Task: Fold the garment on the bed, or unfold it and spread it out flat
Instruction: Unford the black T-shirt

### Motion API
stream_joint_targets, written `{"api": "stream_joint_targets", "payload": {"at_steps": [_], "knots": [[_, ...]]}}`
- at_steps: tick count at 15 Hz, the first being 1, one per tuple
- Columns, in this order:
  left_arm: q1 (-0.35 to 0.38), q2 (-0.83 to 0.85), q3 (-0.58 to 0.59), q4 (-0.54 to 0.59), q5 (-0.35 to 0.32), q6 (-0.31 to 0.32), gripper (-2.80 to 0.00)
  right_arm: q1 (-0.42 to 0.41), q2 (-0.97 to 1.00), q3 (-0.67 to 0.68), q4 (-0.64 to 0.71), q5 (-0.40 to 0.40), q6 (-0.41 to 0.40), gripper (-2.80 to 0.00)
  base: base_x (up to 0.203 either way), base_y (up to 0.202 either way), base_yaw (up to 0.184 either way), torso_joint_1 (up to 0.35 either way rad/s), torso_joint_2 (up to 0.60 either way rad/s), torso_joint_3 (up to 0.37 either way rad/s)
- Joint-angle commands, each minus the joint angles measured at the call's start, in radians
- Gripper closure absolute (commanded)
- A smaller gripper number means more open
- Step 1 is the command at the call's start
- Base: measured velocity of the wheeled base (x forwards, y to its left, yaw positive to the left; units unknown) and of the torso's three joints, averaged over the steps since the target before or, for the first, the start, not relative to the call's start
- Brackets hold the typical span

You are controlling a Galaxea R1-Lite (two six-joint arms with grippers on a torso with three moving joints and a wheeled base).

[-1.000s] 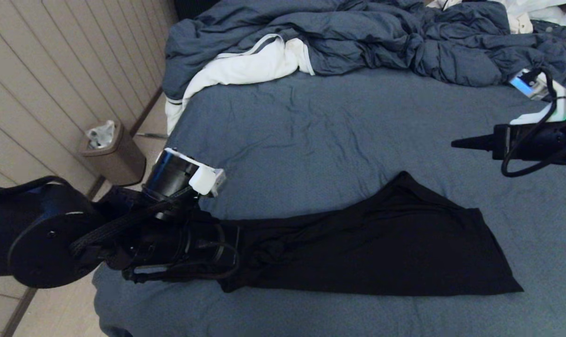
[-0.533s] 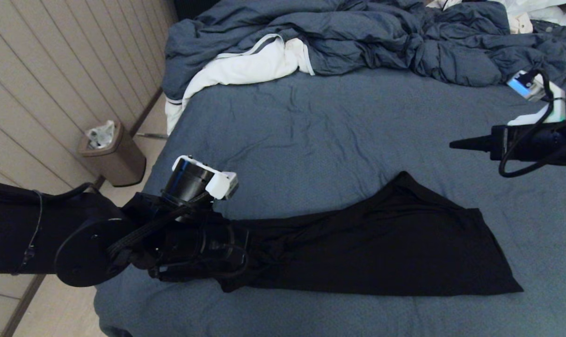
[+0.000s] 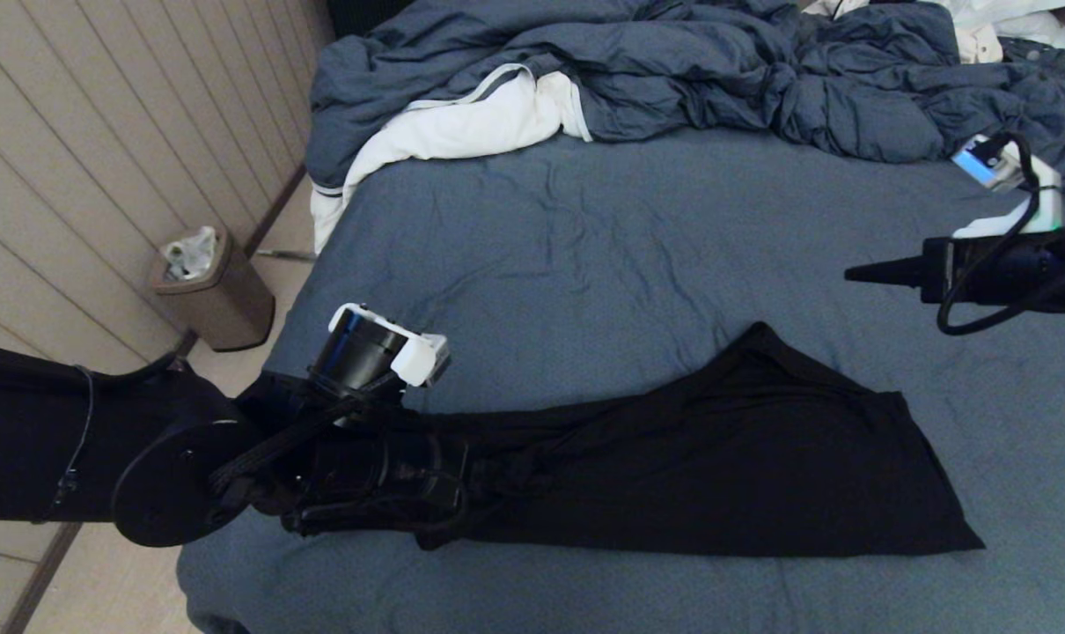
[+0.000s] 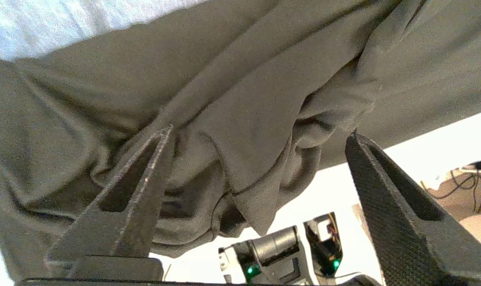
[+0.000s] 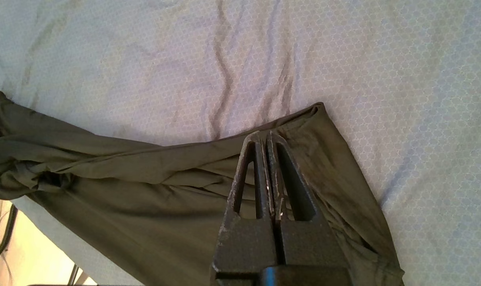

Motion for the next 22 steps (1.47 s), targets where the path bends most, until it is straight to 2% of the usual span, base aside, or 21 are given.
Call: {"api": "stream_joint_targets", "payload": {"at_steps": [1, 2, 3, 7, 10, 13, 16, 19, 22], "knots": [[-0.003, 0.022, 0.002, -0.001, 0.000, -0.005, -2.80, 0.000, 0.003, -0.002, 0.001, 0.004, -0.001, 0.00, 0.000, 0.000, 0.000, 0.000, 0.00, 0.000], [-0.003, 0.024, 0.003, -0.001, 0.000, -0.003, -2.80, 0.000, 0.003, -0.003, 0.001, 0.004, -0.001, 0.00, 0.000, 0.000, 0.000, 0.000, 0.00, 0.000], [-0.003, 0.028, 0.003, -0.001, 0.002, -0.003, 0.00, -0.002, 0.003, -0.003, 0.001, 0.004, -0.001, 0.00, 0.000, 0.000, 0.000, 0.000, 0.00, 0.000], [-0.001, 0.032, -0.010, -0.028, 0.009, -0.005, 0.00, 0.000, 0.003, -0.003, 0.001, 0.004, -0.001, 0.00, 0.000, 0.000, 0.000, 0.000, 0.00, 0.000], [0.012, 0.040, -0.021, -0.072, 0.060, 0.010, 0.00, 0.000, 0.007, -0.004, 0.001, 0.006, -0.001, 0.00, 0.000, 0.000, 0.000, 0.000, 0.00, 0.000], [0.071, 0.047, -0.059, -0.080, 0.063, 0.070, 0.00, 0.000, 0.004, -0.004, 0.001, 0.006, -0.001, 0.00, 0.000, 0.000, 0.000, 0.000, 0.00, 0.000], [0.158, 0.101, -0.149, -0.117, 0.061, 0.102, 0.00, 0.001, 0.003, -0.001, 0.001, 0.006, -0.001, 0.00, 0.000, 0.000, 0.000, 0.000, 0.00, 0.000], [0.175, 0.157, -0.216, -0.218, 0.063, 0.169, 0.00, 0.000, 0.001, -0.002, 0.001, 0.006, -0.001, 0.00, 0.000, 0.000, 0.000, 0.000, 0.00, 0.000], [0.192, 0.211, -0.287, -0.249, 0.065, 0.192, 0.00, 0.002, 0.003, 0.001, 0.001, 0.006, -0.001, 0.00, 0.000, 0.000, 0.000, 0.000, 0.00, 0.000]]}}
